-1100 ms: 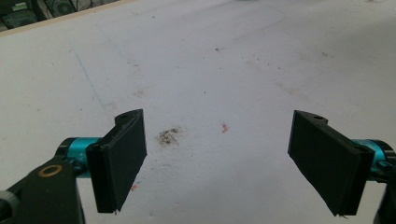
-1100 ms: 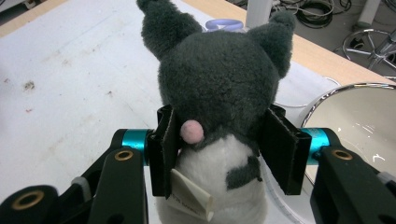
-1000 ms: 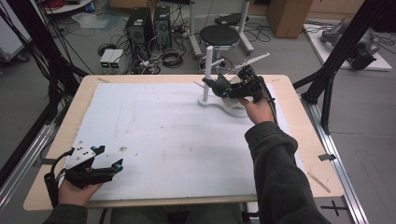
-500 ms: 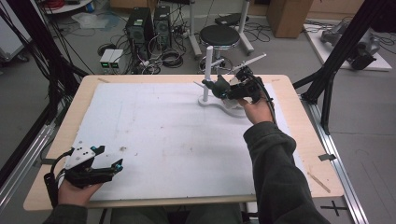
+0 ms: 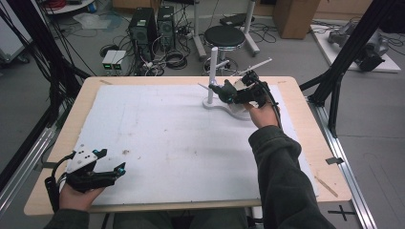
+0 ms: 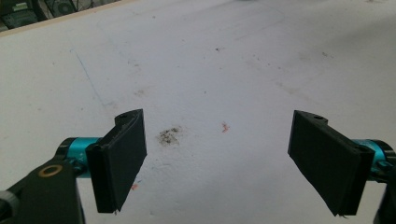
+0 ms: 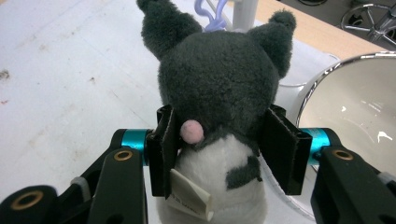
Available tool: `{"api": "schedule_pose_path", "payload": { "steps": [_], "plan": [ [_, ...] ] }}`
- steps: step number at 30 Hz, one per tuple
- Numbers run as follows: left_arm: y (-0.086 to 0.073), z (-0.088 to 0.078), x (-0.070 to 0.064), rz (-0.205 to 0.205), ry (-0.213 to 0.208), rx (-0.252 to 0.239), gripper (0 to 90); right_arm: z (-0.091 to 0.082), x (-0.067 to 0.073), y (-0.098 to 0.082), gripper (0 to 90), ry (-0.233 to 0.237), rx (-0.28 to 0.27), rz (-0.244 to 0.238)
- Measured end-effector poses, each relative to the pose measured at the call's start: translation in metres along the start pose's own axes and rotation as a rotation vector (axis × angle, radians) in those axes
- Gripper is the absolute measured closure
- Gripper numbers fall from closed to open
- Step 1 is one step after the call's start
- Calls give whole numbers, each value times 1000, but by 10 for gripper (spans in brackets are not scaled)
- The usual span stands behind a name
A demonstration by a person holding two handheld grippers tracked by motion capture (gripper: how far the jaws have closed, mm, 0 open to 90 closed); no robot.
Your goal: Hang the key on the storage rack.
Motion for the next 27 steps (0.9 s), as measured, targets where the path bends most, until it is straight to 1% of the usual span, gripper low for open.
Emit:
{"api": "schedule_pose_path", "payload": {
  "steps": [7,8,11,13,17,19,22,24,27],
  "plan": [
    [0,1,0,-2,2,-4,196,6,-1,-3,494,-5,11,14],
    [0,0,0,0,2,-1,196,7,0,-3,493,-3,13,7],
    [0,0,0,3,0,3,196,10,1,-3,492,-7,19,9],
    [0,0,0,4,1,4,196,12,2,-2,491,-8,13,2],
    [0,0,0,3,-1,2,196,14,5,-2,487,-5,26,8],
    [0,0,0,3,-1,2,196,16,6,-2,486,-2,27,-1],
    [0,0,0,4,1,0,196,17,7,-3,486,0,31,9],
    [0,0,0,4,1,0,196,19,7,-4,484,0,20,12],
    [0,-1,0,3,1,0,196,21,6,-8,479,-3,37,21]
  ]
}}
Point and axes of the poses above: each handheld gripper's, and its own axes: z roughly forward along the jaws, y roughly out of its top, x roughly to its left, the point moved 5 cm from there along z, roughly forward along the jaws, and after that the axes turned 13 degrees about -y, right-handed, at the moved point
